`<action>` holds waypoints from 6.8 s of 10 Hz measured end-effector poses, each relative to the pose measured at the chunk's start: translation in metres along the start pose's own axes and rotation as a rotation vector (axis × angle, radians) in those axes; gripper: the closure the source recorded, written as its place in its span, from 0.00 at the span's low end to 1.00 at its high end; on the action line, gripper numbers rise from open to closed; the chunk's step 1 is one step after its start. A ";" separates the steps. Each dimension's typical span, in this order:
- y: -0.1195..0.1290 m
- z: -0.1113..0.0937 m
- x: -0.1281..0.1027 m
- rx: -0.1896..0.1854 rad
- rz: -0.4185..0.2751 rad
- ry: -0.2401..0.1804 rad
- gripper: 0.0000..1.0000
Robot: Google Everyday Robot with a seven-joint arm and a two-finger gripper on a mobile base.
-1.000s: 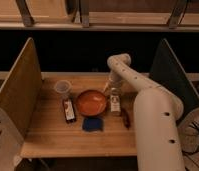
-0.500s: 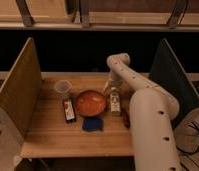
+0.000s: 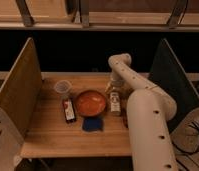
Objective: Stand the bottle upright
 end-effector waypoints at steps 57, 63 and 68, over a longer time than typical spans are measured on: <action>0.067 -0.164 -0.019 -0.203 -0.706 -0.663 0.65; 0.053 -0.165 -0.011 -0.243 -0.687 -0.648 0.20; 0.051 -0.167 -0.008 -0.250 -0.693 -0.630 0.20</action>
